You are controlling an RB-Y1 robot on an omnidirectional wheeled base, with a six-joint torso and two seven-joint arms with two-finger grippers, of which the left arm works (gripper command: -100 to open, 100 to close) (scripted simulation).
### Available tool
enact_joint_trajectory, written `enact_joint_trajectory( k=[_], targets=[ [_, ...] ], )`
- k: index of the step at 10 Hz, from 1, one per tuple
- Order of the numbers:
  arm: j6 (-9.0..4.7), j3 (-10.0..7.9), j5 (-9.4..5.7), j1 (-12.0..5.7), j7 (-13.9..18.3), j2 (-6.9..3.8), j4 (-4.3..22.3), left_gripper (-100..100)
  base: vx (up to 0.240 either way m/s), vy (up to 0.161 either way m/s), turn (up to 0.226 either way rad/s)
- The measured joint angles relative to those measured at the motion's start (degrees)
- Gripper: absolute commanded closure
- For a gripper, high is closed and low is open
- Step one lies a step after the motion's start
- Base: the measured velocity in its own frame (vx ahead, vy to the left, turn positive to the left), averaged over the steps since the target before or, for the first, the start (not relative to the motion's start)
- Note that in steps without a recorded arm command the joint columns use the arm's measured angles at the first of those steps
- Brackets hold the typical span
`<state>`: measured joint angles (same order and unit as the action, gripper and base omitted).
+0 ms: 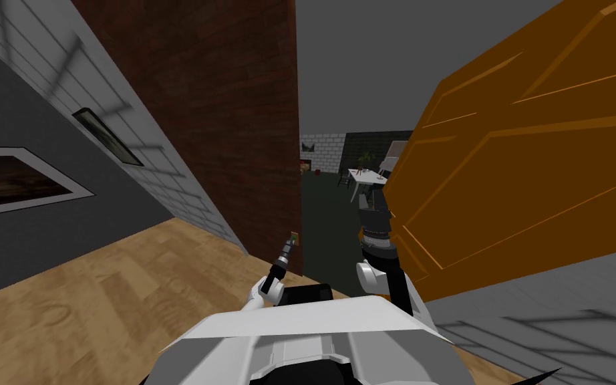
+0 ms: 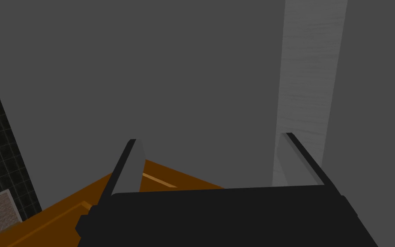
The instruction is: Push the door open
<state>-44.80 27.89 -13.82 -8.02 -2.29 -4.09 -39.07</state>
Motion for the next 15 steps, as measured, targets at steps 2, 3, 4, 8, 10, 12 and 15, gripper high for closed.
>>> enact_joint_trajectory(
  k=[2, 3, 4, 8, 10, 12, 15],
  targets=[
    [0.32, -0.71, -0.15, -0.05, -0.30, -0.11, -0.23, 100, 0.114, -0.063, 0.013],
    [-0.09, -1.07, -0.16, -0.02, -0.33, -0.20, -0.08, 100, 0.160, -0.084, 0.035],
    [-0.16, -1.44, -0.20, 0.03, -0.49, -0.17, 0.00, 100, 0.158, -0.107, 0.042],
    [-0.07, -4.16, -0.79, -0.33, -1.09, -0.70, 0.34, 100, 0.160, -0.110, 0.055],
    [-1.01, -6.13, -1.29, -1.39, -1.45, -0.66, 2.38, 100, 0.170, -0.101, 0.090],
    [-1.57, -7.75, -1.66, -1.98, -1.78, -0.77, 3.48, -100, 0.057, -0.080, 0.049],
    [-1.33, -7.67, -1.72, -1.95, -1.78, -0.71, 3.09, -100, -0.197, -0.004, 0.023]
  ],
)
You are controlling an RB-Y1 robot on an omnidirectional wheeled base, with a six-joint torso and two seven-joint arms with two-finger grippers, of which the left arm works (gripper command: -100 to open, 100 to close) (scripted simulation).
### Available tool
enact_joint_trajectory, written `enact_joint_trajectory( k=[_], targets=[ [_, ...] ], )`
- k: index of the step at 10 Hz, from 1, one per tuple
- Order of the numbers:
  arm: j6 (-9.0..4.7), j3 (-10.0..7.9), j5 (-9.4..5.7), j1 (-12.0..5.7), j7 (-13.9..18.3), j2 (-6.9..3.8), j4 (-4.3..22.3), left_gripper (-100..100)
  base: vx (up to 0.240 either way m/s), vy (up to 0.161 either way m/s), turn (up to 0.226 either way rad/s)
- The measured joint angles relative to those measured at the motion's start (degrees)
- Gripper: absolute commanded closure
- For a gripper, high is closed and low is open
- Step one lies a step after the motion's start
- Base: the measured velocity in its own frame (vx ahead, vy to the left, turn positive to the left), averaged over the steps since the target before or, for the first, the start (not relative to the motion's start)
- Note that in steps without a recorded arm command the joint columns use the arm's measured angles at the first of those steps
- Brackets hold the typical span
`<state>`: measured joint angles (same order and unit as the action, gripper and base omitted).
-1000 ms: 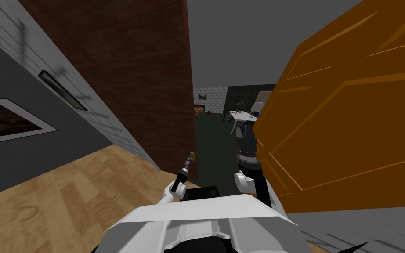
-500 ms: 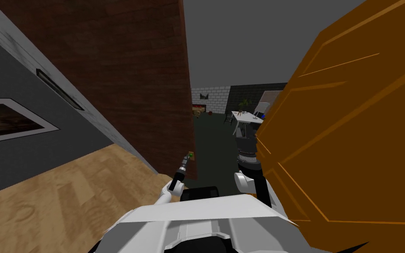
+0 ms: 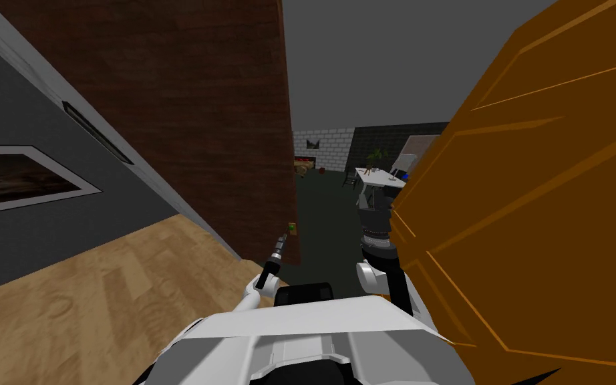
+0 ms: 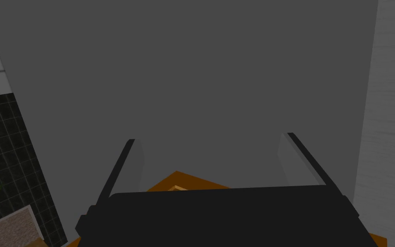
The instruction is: Push the door open
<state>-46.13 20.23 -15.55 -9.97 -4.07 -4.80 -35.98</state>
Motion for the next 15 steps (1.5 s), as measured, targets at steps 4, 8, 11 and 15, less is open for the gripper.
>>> enact_joint_trajectory(
  k=[4, 8, 11, 15],
  targets=[
    [0.21, 0.17, -0.11, -0.12, 0.02, 0.70, -0.16, -100, -0.216, -0.015, 0.042],
    [0.58, 0.10, -0.18, 0.29, -0.17, 0.74, -0.99, -100, 0.099, -0.022, -0.015],
    [-0.03, -0.18, -0.31, 0.12, -0.29, 0.59, -0.41, -100, 0.195, -0.051, -0.031],
    [-0.75, -0.59, -0.49, 0.39, -0.59, 0.71, -0.27, -100, 0.193, -0.039, -0.027]
  ],
)
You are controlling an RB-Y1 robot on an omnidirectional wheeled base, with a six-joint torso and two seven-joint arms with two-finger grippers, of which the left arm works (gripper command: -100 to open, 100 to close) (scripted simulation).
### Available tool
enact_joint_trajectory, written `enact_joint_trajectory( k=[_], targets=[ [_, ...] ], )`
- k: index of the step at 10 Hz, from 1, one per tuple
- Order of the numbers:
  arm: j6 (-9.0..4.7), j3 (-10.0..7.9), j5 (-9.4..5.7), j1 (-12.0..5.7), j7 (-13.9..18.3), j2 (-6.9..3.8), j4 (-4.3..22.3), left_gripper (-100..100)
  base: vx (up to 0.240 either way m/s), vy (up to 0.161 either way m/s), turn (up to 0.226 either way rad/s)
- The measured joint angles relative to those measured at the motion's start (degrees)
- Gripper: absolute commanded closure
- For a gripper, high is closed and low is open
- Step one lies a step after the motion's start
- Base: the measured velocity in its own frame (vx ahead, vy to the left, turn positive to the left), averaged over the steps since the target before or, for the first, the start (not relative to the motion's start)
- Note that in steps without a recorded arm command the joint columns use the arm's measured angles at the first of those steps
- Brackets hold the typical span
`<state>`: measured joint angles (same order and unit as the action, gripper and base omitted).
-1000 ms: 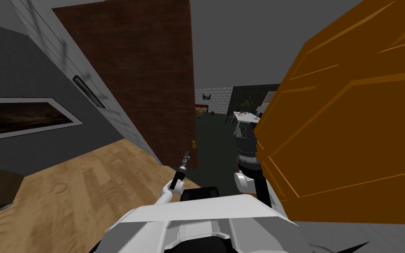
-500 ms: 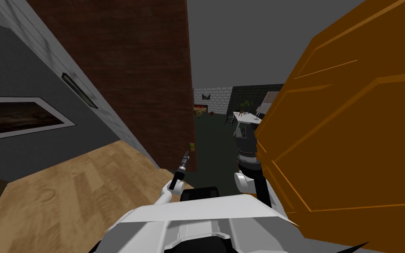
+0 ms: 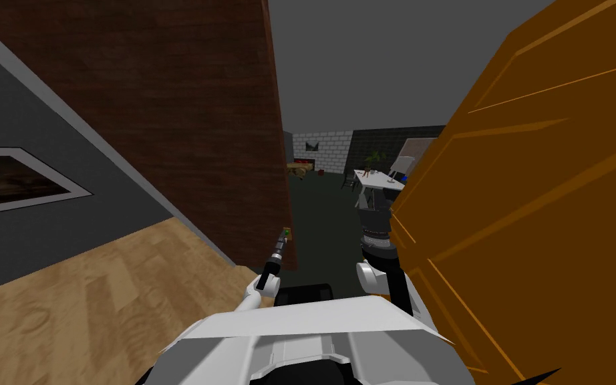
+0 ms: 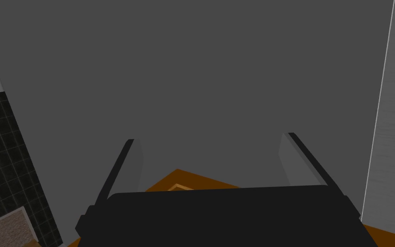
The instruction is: Push the door open
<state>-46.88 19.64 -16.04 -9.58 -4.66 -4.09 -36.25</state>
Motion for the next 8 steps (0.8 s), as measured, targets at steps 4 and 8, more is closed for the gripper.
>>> enact_joint_trajectory(
  k=[4, 8],
  targets=[
    [-0.10, -0.09, -0.04, -0.02, -0.05, 0.05, 0.02, 100, 0.003, -0.001, -0.003],
    [0.03, -0.03, -0.02, 0.13, -0.07, 0.08, 0.14, 100, 0.022, -0.007, 0.007]
  ],
)
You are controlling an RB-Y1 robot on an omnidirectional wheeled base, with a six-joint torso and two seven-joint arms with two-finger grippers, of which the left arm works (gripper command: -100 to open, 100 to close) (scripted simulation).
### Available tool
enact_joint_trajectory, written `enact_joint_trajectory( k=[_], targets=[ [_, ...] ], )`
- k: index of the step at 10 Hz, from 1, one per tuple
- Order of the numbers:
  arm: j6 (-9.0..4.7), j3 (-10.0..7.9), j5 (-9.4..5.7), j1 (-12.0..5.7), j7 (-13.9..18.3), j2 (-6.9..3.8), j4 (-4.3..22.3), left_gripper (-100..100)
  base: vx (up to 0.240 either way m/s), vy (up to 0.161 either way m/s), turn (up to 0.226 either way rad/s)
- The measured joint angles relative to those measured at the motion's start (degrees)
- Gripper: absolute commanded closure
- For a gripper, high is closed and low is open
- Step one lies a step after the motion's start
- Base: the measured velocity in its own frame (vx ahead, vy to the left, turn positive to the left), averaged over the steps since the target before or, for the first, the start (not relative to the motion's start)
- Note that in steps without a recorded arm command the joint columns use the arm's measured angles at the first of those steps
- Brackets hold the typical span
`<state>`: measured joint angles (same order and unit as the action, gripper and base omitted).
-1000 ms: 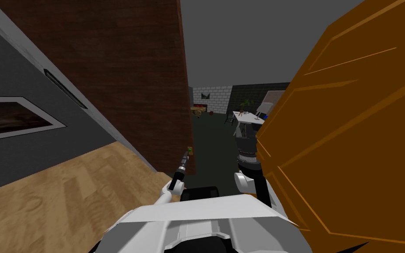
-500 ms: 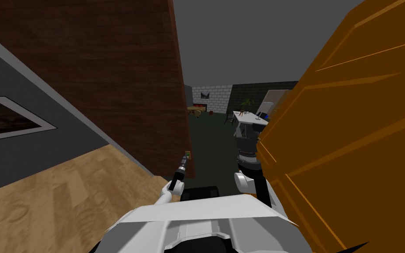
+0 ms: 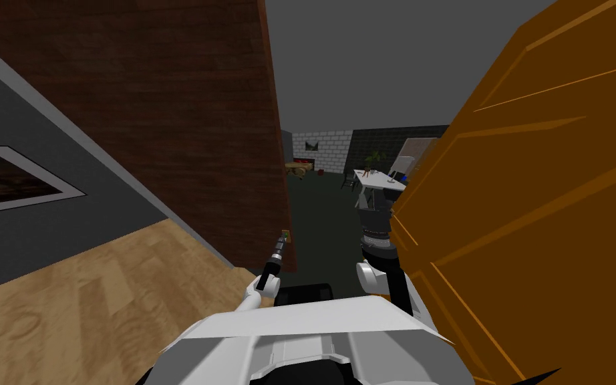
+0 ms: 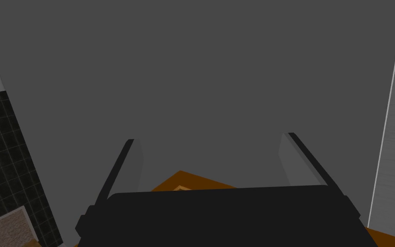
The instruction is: Push the door open
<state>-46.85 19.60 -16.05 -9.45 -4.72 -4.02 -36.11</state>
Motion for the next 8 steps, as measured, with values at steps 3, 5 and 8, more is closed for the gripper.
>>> enact_joint_trajectory(
  k=[3, 5, 8],
  targets=[
    [0.51, -0.74, -0.31, 0.31, -0.26, -0.06, 0.21, 100, 0.150, -0.061, 0.032],
    [-0.12, -1.55, -0.63, -0.45, -0.27, 0.01, 1.42, 100, 0.204, -0.062, 0.040],
    [-0.50, -3.31, -1.30, -0.97, -0.56, -0.31, 2.13, 100, 0.199, -0.094, 0.057]
  ],
)
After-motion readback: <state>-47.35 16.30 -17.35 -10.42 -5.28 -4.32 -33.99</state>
